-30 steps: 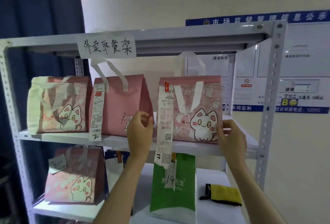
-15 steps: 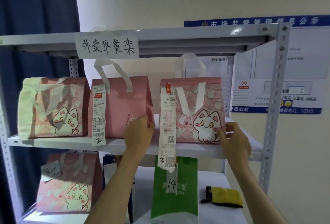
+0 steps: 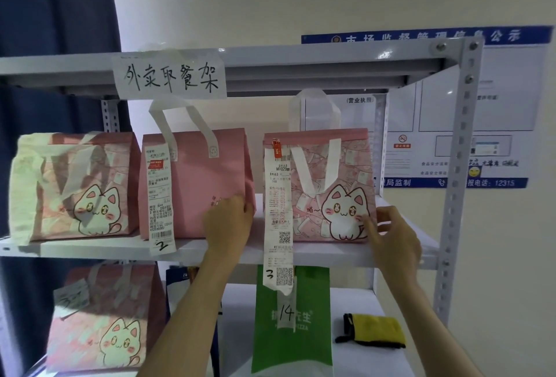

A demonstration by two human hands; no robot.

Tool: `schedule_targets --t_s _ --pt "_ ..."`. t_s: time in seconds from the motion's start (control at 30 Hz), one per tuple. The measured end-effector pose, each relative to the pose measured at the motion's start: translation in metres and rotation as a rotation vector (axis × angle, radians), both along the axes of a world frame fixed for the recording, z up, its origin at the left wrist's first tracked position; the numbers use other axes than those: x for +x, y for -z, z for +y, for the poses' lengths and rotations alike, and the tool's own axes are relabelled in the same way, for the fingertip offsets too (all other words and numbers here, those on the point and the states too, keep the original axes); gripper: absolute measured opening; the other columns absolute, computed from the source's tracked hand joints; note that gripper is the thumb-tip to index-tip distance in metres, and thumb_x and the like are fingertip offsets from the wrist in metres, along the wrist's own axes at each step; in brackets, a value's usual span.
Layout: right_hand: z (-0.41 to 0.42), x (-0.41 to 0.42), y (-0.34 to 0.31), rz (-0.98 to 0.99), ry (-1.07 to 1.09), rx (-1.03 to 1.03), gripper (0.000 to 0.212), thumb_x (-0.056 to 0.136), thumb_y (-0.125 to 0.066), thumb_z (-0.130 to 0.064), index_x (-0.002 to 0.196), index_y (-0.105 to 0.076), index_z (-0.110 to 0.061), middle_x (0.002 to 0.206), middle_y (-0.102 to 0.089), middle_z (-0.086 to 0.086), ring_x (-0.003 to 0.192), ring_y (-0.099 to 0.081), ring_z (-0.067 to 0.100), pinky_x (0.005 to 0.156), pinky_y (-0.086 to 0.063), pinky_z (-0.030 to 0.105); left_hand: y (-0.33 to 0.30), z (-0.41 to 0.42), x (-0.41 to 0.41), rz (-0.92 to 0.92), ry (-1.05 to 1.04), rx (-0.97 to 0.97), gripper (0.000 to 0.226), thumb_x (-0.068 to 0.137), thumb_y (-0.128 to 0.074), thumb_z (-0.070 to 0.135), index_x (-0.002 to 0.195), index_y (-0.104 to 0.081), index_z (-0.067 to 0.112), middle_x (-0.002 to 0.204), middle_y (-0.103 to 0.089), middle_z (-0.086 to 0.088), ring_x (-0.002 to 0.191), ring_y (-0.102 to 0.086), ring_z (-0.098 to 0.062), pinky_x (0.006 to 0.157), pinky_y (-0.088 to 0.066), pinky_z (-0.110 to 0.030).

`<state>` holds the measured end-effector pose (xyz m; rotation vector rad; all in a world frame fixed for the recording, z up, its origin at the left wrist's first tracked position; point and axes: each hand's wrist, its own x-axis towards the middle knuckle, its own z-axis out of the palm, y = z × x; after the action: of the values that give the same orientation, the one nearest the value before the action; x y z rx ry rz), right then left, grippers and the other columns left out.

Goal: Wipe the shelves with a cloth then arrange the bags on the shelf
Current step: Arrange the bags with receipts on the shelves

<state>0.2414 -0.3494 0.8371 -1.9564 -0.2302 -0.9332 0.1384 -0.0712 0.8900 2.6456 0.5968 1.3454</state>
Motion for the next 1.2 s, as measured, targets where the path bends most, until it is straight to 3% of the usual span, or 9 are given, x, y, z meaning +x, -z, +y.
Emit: schedule_targets --t_s 0.17,0.37,0.47,0.53,0.7,0.73,0.9,1.03,1.2 --pt "-0.001 -0.004 -0.001 -0.018 -0.011 -0.005 0.027 0.093 -0.066 -0.048 0.105 -0.064 -0.023 0.086 -0.07 -0.011 0.07 -0.063 0.01 0.056 -0.041 0.023 -0.003 -0.009 -0.002 0.005 0.055 -0.017 0.037 0.1 -0.053 0.027 0.063 -0.046 0.021 0.052 -0.047 0.007 0.042 -0.036 -0.005 0.043 -0.02 -0.023" --pt "-0.004 -0.007 0.002 -0.013 -0.071 0.015 0.024 0.095 -0.065 -0.042 0.111 -0.061 -0.025 0.094 -0.072 -0.009 0.077 -0.066 0.008 0.06 -0.047 0.025 0.005 -0.006 -0.011 -0.044 0.098 -0.032 0.047 0.099 -0.056 0.032 0.056 -0.038 0.023 0.049 -0.048 0.005 0.041 -0.038 -0.009 0.042 -0.024 -0.023" --pt "-0.007 -0.019 0.011 -0.101 -0.111 0.025 0.026 0.098 -0.064 -0.033 0.121 -0.058 -0.021 0.106 -0.069 -0.003 0.097 -0.063 0.017 0.078 -0.054 0.034 0.02 -0.005 -0.03 -0.101 0.153 -0.04 0.043 0.099 -0.057 0.031 0.059 -0.045 0.024 0.048 -0.043 0.009 0.04 -0.038 -0.008 0.042 -0.032 -0.022" --pt "-0.009 -0.034 0.023 -0.188 -0.108 -0.013 0.027 0.098 -0.066 -0.021 0.123 -0.059 -0.016 0.114 -0.066 0.001 0.107 -0.058 0.021 0.088 -0.05 0.035 0.036 -0.006 -0.045 -0.127 0.227 -0.099 0.042 0.099 -0.056 0.029 0.06 -0.046 0.021 0.046 -0.041 0.008 0.04 -0.034 -0.009 0.042 -0.031 -0.022" --pt "-0.013 -0.07 0.067 -0.322 -0.207 -0.075 0.02 0.092 -0.064 -0.003 0.112 -0.065 -0.006 0.103 -0.069 0.005 0.092 -0.065 0.021 0.084 -0.057 0.034 0.08 -0.014 -0.086 -0.107 0.323 -0.249 0.039 0.101 -0.051 0.032 0.063 -0.044 0.023 0.048 -0.042 0.005 0.042 -0.035 -0.01 0.044 -0.032 -0.021" --pt "-0.014 -0.075 0.079 -0.307 -0.249 -0.076 0.019 0.091 -0.064 -0.001 0.109 -0.066 -0.006 0.099 -0.069 0.004 0.087 -0.065 0.019 0.081 -0.058 0.033 0.09 -0.017 -0.093 -0.093 0.331 -0.286 0.039 0.101 -0.051 0.031 0.064 -0.044 0.023 0.049 -0.041 0.006 0.042 -0.035 -0.009 0.043 -0.03 -0.016" --pt "-0.012 -0.094 0.141 -0.042 -0.369 -0.072 0.015 0.093 -0.067 -0.003 0.103 -0.067 -0.014 0.083 -0.07 -0.005 0.074 -0.067 0.005 0.069 -0.051 0.01 0.151 -0.022 -0.116 0.003 0.275 -0.41 0.036 0.101 -0.054 0.033 0.07 -0.048 0.017 0.054 -0.052 -0.006 0.044 -0.041 -0.011 0.046 -0.032 -0.022" --pt "0.0 -0.089 0.187 0.229 -0.41 -0.038 0.023 0.093 -0.069 -0.004 0.099 -0.063 -0.025 0.084 -0.07 -0.012 0.074 -0.065 0.004 0.067 -0.053 0.021 0.196 -0.02 -0.128 0.135 0.253 -0.514 0.024 0.1 -0.056 0.036 0.079 -0.053 0.027 0.065 -0.065 0.007 0.054 -0.06 -0.003 0.052 -0.047 -0.021" --pt "0.02 -0.072 0.222 0.396 -0.376 0.013 0.023 0.096 -0.065 -0.004 0.107 -0.06 -0.023 0.092 -0.069 -0.003 0.079 -0.064 0.009 0.063 -0.047 0.026 0.232 -0.003 -0.146 0.25 0.178 -0.605 0.017 0.1 -0.057 0.034 0.085 -0.054 0.029 0.074 -0.066 0.012 0.065 -0.062 -0.001 0.056 -0.045 -0.017"
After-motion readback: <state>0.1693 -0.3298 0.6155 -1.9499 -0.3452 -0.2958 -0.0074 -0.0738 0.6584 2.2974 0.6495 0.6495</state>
